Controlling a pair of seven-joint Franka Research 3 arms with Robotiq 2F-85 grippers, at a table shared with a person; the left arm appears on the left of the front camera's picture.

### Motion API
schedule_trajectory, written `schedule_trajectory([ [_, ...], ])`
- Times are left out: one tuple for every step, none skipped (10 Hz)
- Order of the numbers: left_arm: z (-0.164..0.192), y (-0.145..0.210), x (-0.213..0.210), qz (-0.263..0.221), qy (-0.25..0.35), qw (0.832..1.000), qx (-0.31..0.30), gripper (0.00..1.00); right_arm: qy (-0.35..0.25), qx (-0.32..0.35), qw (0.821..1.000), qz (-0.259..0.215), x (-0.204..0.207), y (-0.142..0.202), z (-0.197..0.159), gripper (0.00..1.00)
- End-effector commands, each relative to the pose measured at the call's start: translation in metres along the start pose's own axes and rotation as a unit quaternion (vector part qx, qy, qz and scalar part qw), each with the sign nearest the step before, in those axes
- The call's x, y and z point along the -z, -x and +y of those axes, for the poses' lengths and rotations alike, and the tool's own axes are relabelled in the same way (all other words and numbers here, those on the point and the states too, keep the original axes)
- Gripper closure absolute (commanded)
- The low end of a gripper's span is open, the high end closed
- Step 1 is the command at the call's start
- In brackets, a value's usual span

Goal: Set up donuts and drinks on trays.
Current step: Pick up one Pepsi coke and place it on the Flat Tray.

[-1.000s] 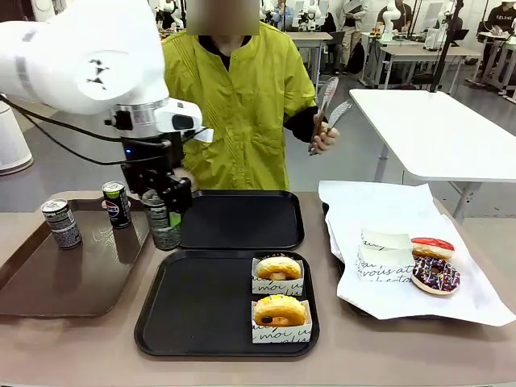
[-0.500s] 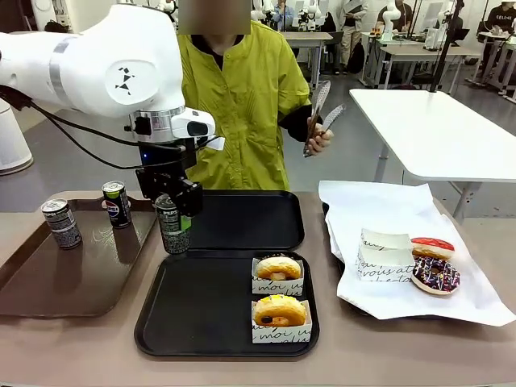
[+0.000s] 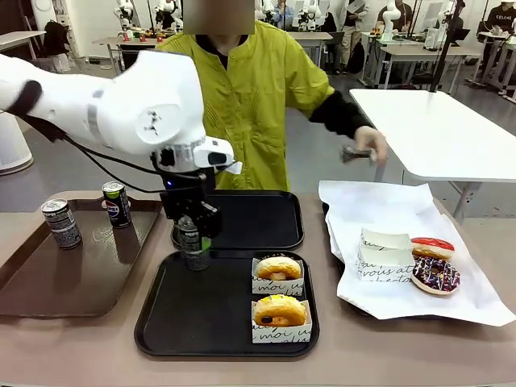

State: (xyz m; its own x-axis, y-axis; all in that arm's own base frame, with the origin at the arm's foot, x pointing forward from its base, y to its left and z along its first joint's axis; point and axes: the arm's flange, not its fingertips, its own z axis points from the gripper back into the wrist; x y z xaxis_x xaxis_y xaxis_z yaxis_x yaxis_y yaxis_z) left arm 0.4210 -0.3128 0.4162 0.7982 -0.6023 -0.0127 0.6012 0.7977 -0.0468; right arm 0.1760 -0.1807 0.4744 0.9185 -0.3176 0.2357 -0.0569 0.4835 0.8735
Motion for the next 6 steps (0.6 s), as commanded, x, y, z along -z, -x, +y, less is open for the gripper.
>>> schedule_trajectory([
  [-0.01,-0.013,0.005,-0.027,-0.028,0.999,0.008,0.41,-0.008,-0.008,1.0,0.0,0.0,-0.001,0.0,0.0],
  [-0.011,-0.019,0.01,-0.022,-0.026,0.999,0.013,0.41,-0.008,-0.008,1.0,0.0,0.0,-0.001,0.0,0.0],
  [-0.011,-0.026,0.016,-0.01,-0.022,1.0,0.015,0.41,-0.008,-0.008,1.0,0.0,0.0,-0.001,0.0,0.0],
  [-0.01,-0.03,0.02,-0.01,-0.019,1.0,0.016,0.41,-0.008,-0.008,1.0,0.0,0.0,-0.001,0.0,0.0],
  [-0.011,-0.034,0.025,-0.008,-0.024,0.999,0.02,0.41,-0.008,-0.008,1.0,0.0,0.0,-0.001,0.0,0.0],
  [-0.011,-0.036,0.029,-0.006,-0.028,0.999,0.025,0.41,-0.008,-0.008,1.0,0.0,0.0,-0.001,0.0,0.0],
])
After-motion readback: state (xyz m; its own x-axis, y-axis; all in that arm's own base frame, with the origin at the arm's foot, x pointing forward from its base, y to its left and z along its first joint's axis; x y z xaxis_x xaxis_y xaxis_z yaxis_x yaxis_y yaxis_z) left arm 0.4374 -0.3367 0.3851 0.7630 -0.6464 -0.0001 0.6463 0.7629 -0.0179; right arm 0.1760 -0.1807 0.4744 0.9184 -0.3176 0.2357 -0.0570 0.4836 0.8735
